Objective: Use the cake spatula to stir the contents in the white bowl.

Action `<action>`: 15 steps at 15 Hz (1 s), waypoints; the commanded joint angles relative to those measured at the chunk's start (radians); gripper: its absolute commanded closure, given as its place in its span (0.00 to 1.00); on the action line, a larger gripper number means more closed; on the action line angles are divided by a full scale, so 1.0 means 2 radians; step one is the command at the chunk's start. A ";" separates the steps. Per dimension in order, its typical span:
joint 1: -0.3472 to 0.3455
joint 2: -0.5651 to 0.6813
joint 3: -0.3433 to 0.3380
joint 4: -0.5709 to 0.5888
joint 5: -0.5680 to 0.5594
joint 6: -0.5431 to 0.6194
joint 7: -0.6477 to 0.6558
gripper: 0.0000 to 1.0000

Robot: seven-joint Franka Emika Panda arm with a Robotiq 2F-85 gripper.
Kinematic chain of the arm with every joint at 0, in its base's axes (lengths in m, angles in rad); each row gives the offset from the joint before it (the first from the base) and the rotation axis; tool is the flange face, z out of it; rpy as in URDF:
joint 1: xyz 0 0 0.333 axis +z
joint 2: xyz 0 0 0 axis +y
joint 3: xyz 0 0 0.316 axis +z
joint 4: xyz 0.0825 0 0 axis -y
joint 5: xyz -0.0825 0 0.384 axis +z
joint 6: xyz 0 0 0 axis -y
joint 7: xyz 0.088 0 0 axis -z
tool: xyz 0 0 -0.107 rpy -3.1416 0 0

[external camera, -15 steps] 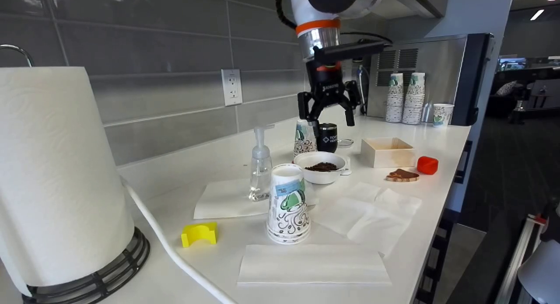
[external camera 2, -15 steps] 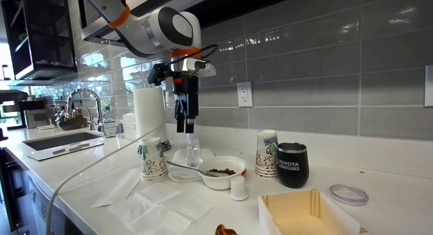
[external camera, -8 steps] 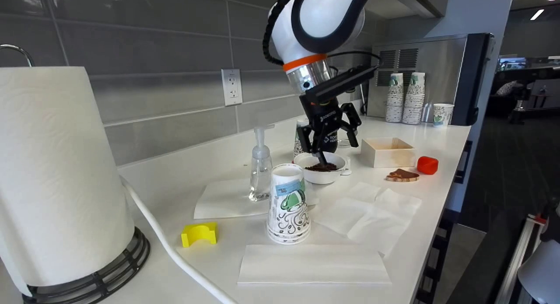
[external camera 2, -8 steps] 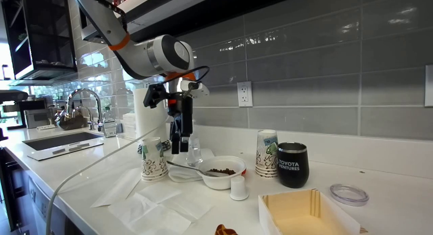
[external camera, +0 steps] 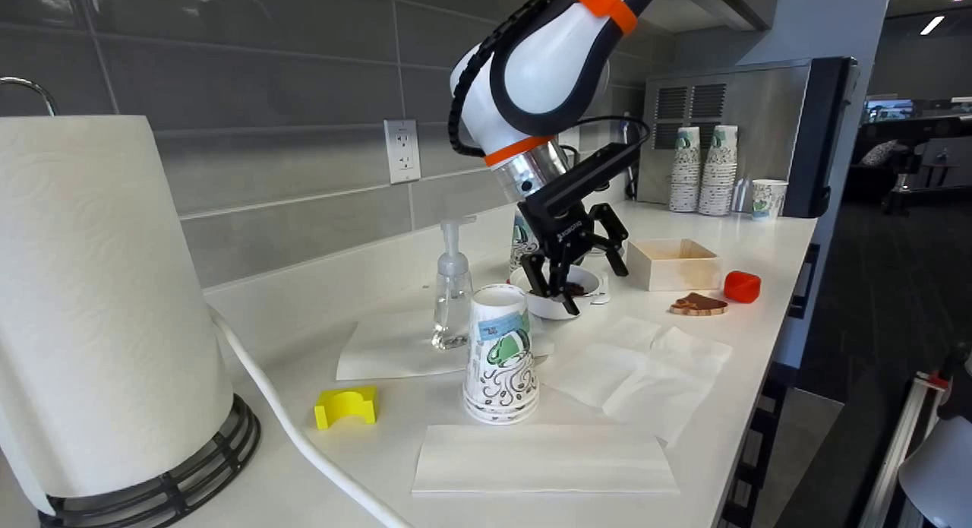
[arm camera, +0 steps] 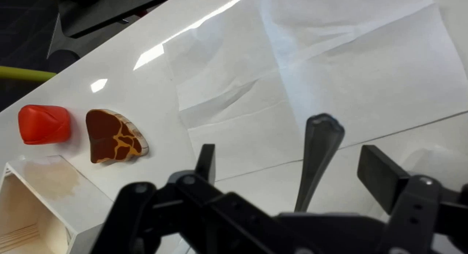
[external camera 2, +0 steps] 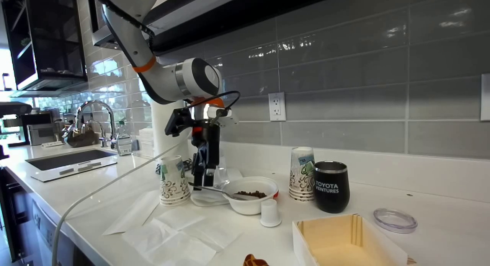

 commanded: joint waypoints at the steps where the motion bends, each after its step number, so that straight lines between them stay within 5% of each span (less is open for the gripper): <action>1: 0.015 0.025 -0.013 0.025 -0.011 -0.024 0.006 0.00; 2: 0.017 0.027 -0.015 0.026 -0.011 -0.025 0.006 0.00; 3: 0.018 0.029 -0.016 0.027 -0.010 -0.025 0.006 0.25; 5: 0.020 0.030 -0.019 0.028 -0.009 -0.025 0.003 0.34; 13: 0.028 0.023 -0.022 0.030 -0.009 -0.023 0.003 0.96; 15: 0.029 0.027 -0.022 0.034 -0.010 -0.024 0.002 1.00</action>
